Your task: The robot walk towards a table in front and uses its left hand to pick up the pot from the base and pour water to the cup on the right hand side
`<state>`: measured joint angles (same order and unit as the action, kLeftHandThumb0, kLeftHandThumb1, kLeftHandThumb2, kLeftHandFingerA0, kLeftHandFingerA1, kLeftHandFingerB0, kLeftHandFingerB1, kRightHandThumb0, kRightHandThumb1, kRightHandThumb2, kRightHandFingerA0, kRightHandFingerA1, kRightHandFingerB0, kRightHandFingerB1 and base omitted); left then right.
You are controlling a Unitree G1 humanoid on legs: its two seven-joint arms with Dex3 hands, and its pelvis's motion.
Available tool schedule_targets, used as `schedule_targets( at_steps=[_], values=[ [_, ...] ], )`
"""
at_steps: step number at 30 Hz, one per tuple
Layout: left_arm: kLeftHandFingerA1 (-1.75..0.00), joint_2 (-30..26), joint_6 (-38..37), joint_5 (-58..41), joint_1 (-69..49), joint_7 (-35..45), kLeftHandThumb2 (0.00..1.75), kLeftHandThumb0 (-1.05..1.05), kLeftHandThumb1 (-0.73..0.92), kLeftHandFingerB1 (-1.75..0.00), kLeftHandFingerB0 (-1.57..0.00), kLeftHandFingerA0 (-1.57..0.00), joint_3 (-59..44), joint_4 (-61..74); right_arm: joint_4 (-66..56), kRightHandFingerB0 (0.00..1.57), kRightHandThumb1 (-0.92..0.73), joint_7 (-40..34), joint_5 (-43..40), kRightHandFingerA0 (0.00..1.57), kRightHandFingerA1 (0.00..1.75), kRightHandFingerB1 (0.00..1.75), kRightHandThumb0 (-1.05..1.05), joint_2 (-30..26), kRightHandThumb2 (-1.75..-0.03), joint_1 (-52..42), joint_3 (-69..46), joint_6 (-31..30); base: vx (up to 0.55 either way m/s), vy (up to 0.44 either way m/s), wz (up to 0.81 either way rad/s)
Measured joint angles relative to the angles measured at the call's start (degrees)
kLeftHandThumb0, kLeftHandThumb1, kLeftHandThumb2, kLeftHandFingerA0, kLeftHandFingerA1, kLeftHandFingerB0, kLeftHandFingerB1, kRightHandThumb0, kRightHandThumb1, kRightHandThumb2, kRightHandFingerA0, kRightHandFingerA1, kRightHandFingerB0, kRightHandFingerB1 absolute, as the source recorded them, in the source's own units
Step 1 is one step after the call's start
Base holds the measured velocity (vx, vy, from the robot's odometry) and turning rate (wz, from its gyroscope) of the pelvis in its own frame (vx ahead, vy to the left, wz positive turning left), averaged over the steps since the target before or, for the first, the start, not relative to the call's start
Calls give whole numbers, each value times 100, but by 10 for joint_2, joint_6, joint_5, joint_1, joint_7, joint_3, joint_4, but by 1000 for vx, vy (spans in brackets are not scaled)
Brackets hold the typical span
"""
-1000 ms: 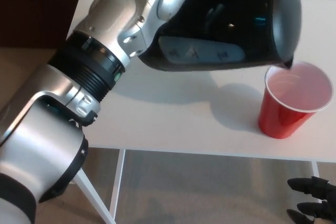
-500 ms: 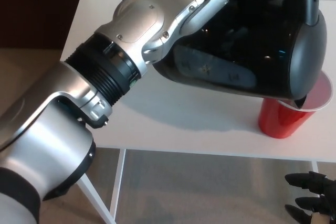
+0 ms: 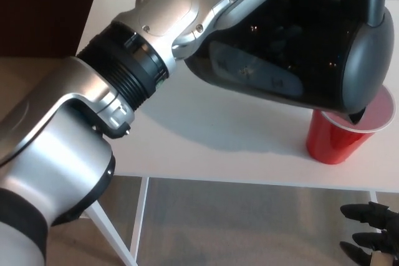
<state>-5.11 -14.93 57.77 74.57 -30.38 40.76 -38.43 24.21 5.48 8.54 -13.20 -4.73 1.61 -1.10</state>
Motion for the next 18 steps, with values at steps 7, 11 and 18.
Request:
schedule_targets(
  at_steps=[7,11,18],
  values=[
    [-123,0,-6,6,27,-12,75,-44,38,-68,-89,-103,-8,-24,-1,49,-58,0,0,50,47,40,-24,0,-57,3,1,-3,0,0,0],
    [-136,0,-6,14,47,-34,56,-37,48,-56,-97,-96,-9,-44,-1,49,-58,0,0,50,49,40,-23,1,-57,4,1,-5,0,0,0],
    [-118,0,-5,44,69,-76,56,-39,53,-54,-96,-99,17,-79,0,49,-57,0,1,47,42,39,-25,1,-57,4,2,-5,0,0,0]
  ],
)
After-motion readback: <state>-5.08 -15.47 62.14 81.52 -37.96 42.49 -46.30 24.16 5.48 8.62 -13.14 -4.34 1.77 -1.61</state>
